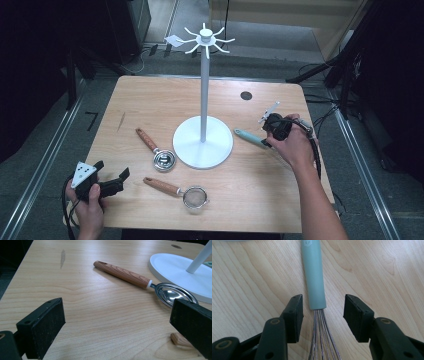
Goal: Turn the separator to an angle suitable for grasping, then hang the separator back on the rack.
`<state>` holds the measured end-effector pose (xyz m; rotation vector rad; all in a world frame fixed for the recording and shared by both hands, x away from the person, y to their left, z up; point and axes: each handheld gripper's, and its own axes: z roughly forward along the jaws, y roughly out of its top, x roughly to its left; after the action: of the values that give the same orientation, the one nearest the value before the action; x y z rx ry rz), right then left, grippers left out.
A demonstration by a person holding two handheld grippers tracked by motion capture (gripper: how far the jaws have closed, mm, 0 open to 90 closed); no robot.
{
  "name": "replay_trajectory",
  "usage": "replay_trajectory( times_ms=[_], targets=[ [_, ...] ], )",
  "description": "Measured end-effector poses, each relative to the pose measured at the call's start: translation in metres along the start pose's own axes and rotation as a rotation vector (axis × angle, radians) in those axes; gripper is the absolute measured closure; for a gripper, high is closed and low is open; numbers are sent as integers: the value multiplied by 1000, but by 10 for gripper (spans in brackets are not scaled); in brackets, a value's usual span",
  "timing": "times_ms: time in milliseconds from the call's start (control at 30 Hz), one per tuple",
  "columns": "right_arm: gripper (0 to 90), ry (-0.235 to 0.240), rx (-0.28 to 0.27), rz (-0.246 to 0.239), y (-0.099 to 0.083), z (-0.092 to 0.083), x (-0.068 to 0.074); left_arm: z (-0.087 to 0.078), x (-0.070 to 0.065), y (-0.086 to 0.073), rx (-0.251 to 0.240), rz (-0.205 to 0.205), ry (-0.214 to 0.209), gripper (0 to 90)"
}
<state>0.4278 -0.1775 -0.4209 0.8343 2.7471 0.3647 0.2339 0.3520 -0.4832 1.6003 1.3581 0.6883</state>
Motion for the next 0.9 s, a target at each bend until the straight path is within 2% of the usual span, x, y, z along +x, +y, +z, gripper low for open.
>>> replay_trajectory(
  times_ms=[267, 500, 533, 567, 667, 700, 800, 867, 900],
  targets=[
    [494, -15, 21, -19, 6, 3, -2, 0, 0, 0, 1, 0, -2, 1],
    [506, -2, 41, -15, 10, 5, -5, 0, 0, 0, 1, 0, -2, 1],
    [513, -1, 38, -16, 10, 6, -6, 0, 0, 0, 2, 0, -3, 1],
    [533, 26, 51, -2, 9, 8, -7, 0, 0, 0, 1, 0, -3, 1],
    [533, 30, 58, 3, 9, 10, -7, 0, 0, 0, 3, 2, -3, 1],
    [549, 46, 61, 11, 9, 11, -8, 0, 0, 0, 3, 2, -3, 1],
    [561, 46, 56, 1, 10, 11, -8, 0, 0, 0, 3, 2, -4, 1],
    [590, 47, 49, -2, 11, 12, -8, 0, 0, 0, 1, 1, -3, 1],
    [643, 55, 49, -10, 12, 13, -8, 0, 0, 0, 1, 2, -3, 1]
  ],
)
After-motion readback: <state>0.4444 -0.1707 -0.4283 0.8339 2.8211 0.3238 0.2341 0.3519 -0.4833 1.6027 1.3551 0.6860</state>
